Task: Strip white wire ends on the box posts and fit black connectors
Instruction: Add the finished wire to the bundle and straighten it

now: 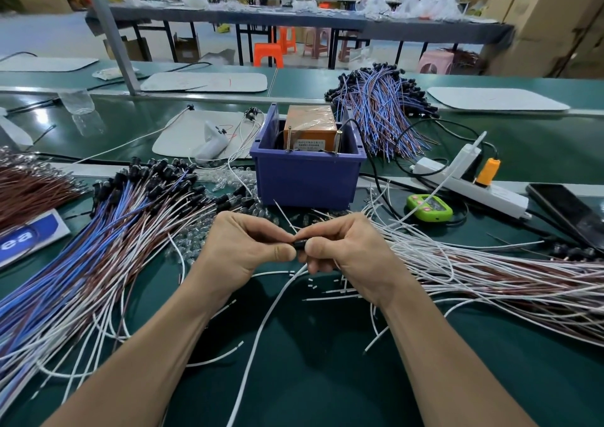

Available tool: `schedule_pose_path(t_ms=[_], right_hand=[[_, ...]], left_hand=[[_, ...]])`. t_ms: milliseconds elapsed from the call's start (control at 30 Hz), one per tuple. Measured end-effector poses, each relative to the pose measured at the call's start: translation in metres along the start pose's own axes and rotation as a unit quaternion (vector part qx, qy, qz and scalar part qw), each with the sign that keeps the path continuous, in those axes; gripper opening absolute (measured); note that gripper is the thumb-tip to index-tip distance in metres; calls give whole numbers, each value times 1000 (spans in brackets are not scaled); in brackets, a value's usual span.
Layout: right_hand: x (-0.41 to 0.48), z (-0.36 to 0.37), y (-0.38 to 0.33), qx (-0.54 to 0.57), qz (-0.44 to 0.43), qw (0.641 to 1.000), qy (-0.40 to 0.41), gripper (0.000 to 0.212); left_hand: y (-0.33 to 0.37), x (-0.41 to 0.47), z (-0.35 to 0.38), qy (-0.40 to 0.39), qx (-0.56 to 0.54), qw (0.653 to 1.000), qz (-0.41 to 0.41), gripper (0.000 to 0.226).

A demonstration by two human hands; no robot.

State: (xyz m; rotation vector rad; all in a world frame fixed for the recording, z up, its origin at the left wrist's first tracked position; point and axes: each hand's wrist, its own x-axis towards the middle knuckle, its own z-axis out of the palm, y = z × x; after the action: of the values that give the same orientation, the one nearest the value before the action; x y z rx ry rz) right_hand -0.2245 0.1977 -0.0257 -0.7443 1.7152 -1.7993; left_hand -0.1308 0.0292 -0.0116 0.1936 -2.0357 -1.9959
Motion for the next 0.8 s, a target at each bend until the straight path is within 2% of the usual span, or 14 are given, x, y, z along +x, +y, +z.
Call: schedule_pose_path(t_ms=[333, 533, 700, 733, 800], right_hand=[[0, 1, 1, 9, 10, 1000, 13, 19], [2, 3, 1, 16, 3, 1000, 17, 19], [3, 9, -6, 18, -10, 999, 36, 24], [4, 12, -10, 41, -23, 998, 40, 27], [5, 15, -17, 166, -52, 984, 40, 29]], left_hand=[[-10, 1, 0, 37, 21, 998, 39, 21], [-14, 1, 1, 73, 87, 988, 100, 29], [-10, 0, 8, 118, 74, 984, 108, 19], [-8, -1, 10, 124, 72, 983, 113, 18], [-5, -3, 13, 114, 67, 984, 116, 26]])
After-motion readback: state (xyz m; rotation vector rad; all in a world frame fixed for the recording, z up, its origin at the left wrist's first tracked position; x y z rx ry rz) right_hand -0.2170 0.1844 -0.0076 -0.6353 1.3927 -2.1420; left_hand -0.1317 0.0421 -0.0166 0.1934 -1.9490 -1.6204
